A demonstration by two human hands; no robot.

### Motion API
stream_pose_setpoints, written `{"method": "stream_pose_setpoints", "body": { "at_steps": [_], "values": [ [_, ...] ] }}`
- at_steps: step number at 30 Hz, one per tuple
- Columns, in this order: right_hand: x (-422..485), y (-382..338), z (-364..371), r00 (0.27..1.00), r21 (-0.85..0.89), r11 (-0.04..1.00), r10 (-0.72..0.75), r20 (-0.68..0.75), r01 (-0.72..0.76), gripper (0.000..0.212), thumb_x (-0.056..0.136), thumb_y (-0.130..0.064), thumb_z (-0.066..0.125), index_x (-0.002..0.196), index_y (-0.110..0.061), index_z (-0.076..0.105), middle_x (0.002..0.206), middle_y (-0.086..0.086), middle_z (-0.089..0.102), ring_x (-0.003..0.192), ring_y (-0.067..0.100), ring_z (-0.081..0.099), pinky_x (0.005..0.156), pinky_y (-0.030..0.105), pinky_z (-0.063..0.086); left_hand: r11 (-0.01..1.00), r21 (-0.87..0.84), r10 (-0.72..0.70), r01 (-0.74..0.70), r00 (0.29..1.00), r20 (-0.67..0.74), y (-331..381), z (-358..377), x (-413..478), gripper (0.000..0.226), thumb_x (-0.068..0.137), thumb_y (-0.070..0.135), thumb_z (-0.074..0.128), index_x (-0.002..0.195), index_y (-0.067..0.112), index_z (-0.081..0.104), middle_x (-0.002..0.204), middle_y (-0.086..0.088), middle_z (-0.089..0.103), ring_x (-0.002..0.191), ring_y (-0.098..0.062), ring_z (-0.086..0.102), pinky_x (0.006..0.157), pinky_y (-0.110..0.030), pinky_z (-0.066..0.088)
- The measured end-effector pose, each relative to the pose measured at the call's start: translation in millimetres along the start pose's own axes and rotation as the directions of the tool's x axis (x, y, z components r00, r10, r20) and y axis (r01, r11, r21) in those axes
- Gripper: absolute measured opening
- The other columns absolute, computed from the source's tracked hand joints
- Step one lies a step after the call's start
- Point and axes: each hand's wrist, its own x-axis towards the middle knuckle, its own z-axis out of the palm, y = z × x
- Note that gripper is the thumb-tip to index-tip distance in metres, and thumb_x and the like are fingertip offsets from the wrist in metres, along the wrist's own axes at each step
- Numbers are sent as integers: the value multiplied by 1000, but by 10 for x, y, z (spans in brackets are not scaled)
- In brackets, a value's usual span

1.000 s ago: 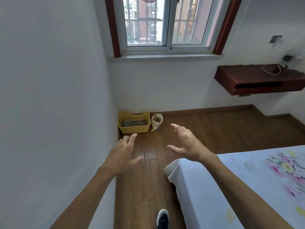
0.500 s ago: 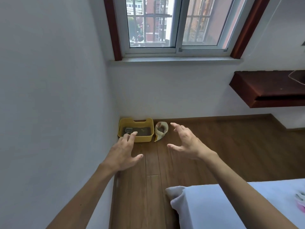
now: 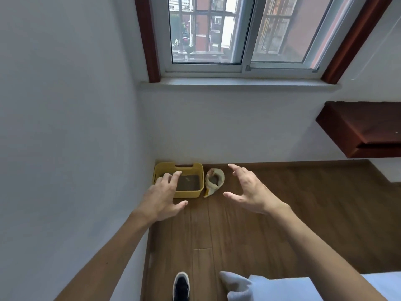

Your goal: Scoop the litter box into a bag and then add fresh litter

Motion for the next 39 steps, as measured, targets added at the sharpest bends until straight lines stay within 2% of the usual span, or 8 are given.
{"method": "stream_pose_setpoints", "body": {
  "at_steps": [5, 11, 19, 29, 39],
  "values": [
    [569, 120, 59, 998, -42, 998, 49, 26, -48, 87, 81, -56, 64, 151, -29, 18, 131, -4, 46, 125, 15, 41, 94, 39, 49, 1000, 4, 21, -21, 1000, 10, -308, -1, 626, 91, 83, 59, 60, 153, 23, 13, 142, -3, 42, 126, -21, 45, 100, -34, 47],
    [1183, 199, 162, 996, -20, 996, 88, 31, -87, 87, 82, -55, 64, 151, -29, 18, 129, -3, 47, 122, 15, 43, 96, 39, 49, 999, -15, 49, -48, 997, 59, -629, 40, 1270, 92, 82, 60, 61, 153, 24, 13, 143, -3, 41, 129, -21, 44, 103, -35, 47],
    [1788, 396, 283, 991, 12, 992, 125, 57, -125, 86, 83, -52, 64, 151, -28, 18, 129, -2, 47, 121, 16, 42, 97, 39, 48, 998, -24, 65, -63, 993, 98, -827, 181, 1882, 91, 84, 58, 60, 153, 23, 12, 141, -3, 42, 127, -20, 45, 100, -33, 46],
    [2523, 1001, 386, 984, 10, 992, 124, 129, -126, 85, 84, -52, 63, 152, -28, 17, 132, -4, 45, 124, 15, 41, 96, 38, 48, 1000, -17, 20, -18, 990, 141, -820, 503, 2729, 91, 83, 60, 60, 153, 22, 14, 141, -4, 44, 126, -21, 46, 97, -32, 49],
    [3342, 1809, 425, 975, 28, 998, 54, 216, -61, 85, 84, -52, 63, 152, -28, 18, 130, -5, 46, 123, 13, 41, 94, 38, 49, 997, 1, -71, 72, 978, 198, -635, 946, 3531, 91, 84, 60, 56, 153, 21, 12, 137, -5, 43, 121, -21, 48, 95, -33, 50]
  ]
}}
